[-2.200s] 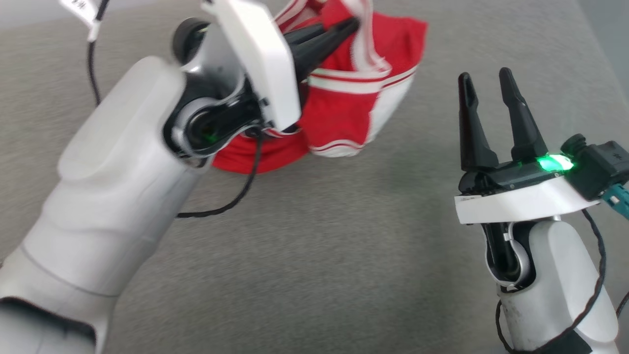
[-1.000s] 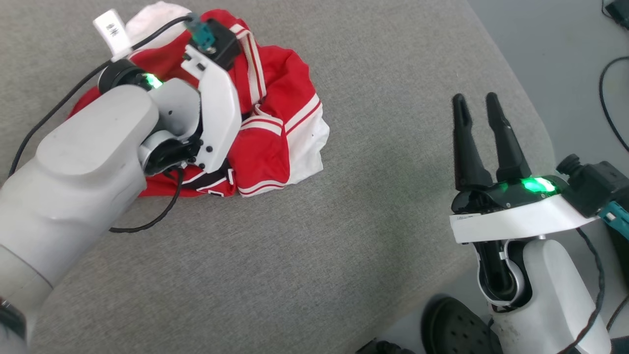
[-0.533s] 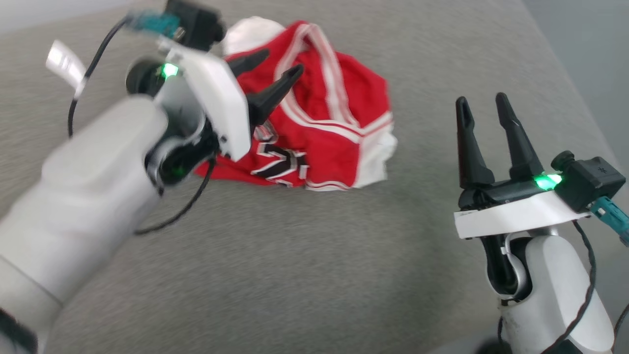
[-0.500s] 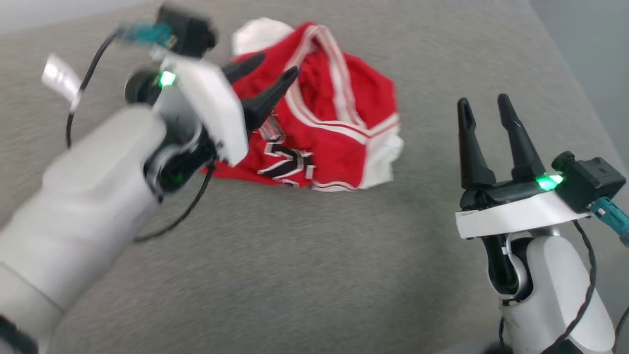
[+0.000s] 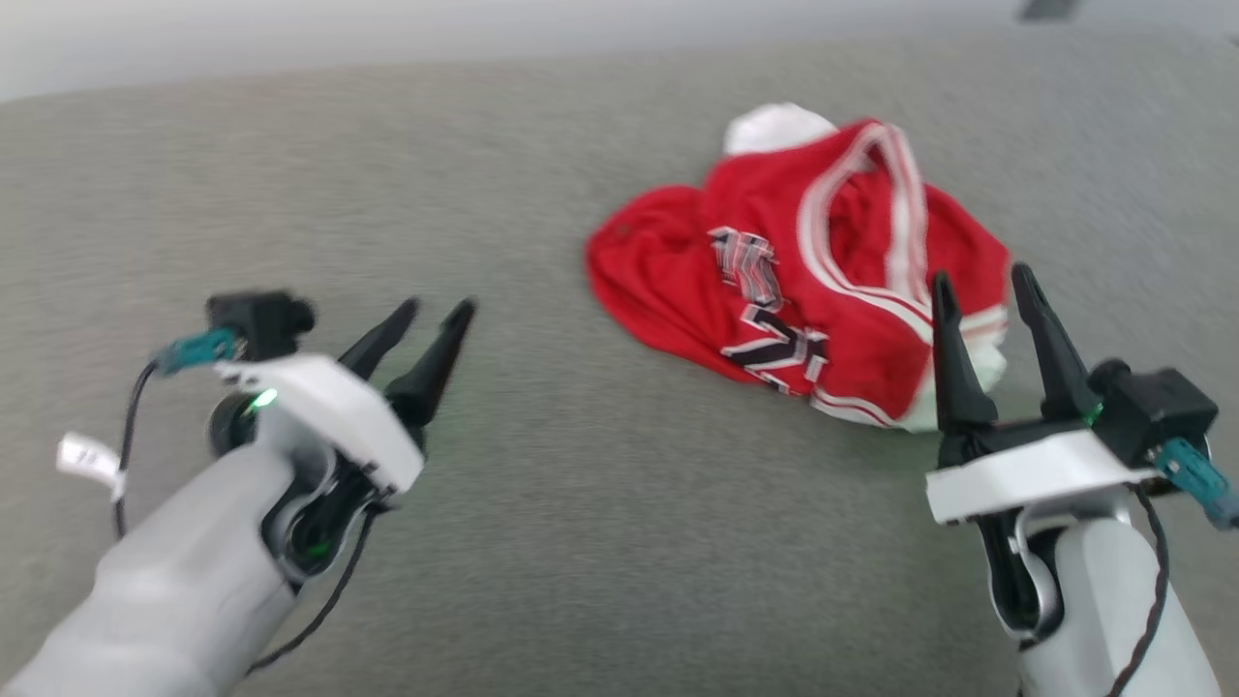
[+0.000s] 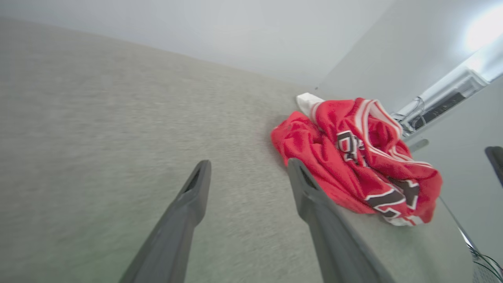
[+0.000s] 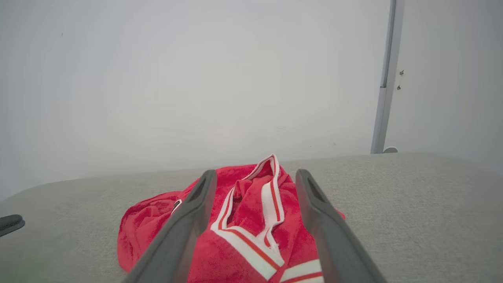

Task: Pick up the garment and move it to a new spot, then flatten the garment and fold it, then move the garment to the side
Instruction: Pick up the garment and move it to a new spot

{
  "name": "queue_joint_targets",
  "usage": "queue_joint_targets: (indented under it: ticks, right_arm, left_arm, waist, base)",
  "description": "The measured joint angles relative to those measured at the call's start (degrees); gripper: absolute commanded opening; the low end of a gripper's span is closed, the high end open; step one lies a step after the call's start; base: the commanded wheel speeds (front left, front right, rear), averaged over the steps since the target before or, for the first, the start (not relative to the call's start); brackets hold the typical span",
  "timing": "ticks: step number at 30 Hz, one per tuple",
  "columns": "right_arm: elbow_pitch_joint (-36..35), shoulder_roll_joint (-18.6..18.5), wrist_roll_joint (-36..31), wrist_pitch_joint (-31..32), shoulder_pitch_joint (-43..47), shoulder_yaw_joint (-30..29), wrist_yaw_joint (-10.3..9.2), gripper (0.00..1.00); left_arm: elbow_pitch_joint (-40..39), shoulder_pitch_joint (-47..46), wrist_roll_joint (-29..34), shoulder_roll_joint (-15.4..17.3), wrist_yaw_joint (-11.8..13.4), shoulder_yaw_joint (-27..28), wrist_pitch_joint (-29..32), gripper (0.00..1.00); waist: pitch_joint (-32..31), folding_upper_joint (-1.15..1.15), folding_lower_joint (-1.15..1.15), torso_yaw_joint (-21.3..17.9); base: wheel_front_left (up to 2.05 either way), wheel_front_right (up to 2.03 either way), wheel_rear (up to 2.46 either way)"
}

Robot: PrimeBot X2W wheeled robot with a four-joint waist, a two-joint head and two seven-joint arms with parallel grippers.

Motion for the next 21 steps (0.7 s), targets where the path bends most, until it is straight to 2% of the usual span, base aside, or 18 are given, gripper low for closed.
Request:
queue_joint_targets:
  ticks: [6, 11, 15, 16, 21]
  right_arm:
    - [0.4, -0.8, -0.6, 0.0, 3.6, -1.5, 0.0, 1.0]
    - [0.4, -1.6, -0.5, 0.0, 5.7, -2.6, 0.0, 1.0]
    - [0.2, -1.8, -0.1, 0.0, 7.5, -4.2, 0.0, 1.0]
    - [-0.2, -1.8, 0.0, 0.0, 8.6, -5.0, 0.0, 1.0]
    - [-0.9, -1.7, 0.2, 0.0, 10.7, -6.1, 0.0, 1.0]
  left_arm:
    - [0.4, 10.5, 5.9, 0.0, 0.0, 12.2, -0.1, 1.0]
    - [-2.1, 21.4, 13.2, -0.4, 0.0, 24.8, -0.2, 1.0]
    - [-4.1, 29.6, 21.8, -2.1, 0.0, 34.8, -0.2, 1.0]
    - [-6.0, 32.6, 28.8, -3.3, 1.0, 39.6, -0.2, 1.0]
    - [-12.2, 40.5, 41.2, -8.9, 0.8, 50.7, -0.2, 1.0]
  waist:
    - [-4.2, 0.0, 0.0, 5.3]
    - [-7.5, 0.0, 0.0, 7.9]
    - [-9.1, 0.0, 0.0, 8.6]
    - [-9.5, 0.0, 0.0, 8.7]
    - [-10.0, 0.0, 0.0, 8.3]
  base:
    - [0.0, 0.0, 0.0]
    - [0.0, 0.0, 0.0]
    - [0.0, 0.0, 0.0]
    - [0.0, 0.0, 0.0]
    - [0.0, 0.0, 0.0]
